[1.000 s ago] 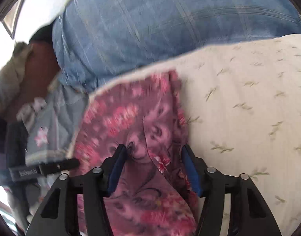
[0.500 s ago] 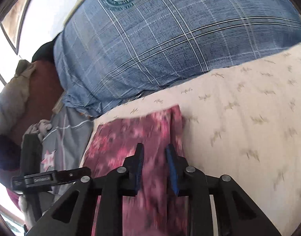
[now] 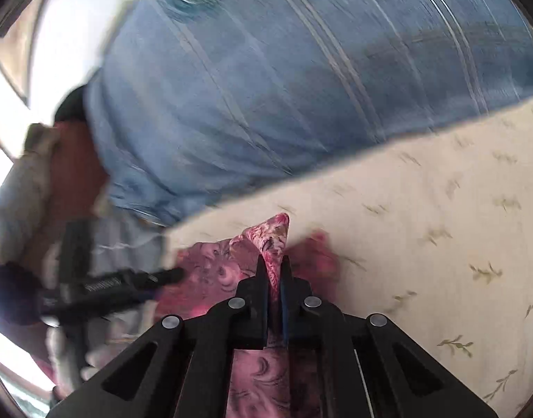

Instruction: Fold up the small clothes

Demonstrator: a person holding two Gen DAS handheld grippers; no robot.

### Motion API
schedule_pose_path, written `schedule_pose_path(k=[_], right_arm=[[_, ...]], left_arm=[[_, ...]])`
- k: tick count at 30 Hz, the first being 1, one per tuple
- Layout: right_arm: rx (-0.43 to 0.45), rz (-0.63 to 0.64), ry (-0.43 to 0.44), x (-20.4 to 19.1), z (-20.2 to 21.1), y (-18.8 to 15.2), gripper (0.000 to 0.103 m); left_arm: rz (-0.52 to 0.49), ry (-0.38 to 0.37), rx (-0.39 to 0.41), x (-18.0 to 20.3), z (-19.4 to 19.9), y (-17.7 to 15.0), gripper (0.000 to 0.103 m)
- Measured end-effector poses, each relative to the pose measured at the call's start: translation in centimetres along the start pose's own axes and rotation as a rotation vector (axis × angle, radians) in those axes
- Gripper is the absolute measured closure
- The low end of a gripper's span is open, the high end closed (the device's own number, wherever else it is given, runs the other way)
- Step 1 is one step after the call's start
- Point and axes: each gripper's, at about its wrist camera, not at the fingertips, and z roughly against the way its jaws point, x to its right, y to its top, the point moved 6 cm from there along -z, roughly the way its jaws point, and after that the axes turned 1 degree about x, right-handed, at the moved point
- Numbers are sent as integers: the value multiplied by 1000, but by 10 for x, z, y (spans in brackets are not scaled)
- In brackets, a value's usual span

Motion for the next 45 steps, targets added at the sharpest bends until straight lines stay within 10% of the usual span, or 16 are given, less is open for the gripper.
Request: schedule_pose_path(k=[11, 14, 27, 33, 45], right_arm=[[36, 134, 211, -34, 58, -30, 92], [-82, 216, 47, -26, 29, -57, 94], [-192, 254, -30, -30, 81, -107, 76], [-172, 95, -18, -4, 78, -111, 50], [-53, -11, -63, 16, 102, -106, 45]], left_arm=[[-109, -117, 14, 12, 40, -54, 44], [-145, -42, -14, 15, 16, -77, 41], [-251, -61, -15, 20, 60, -165, 34], [-227, -35, -12, 9, 47, -188, 25], [-245, 32, 54, -17, 94, -209, 26]])
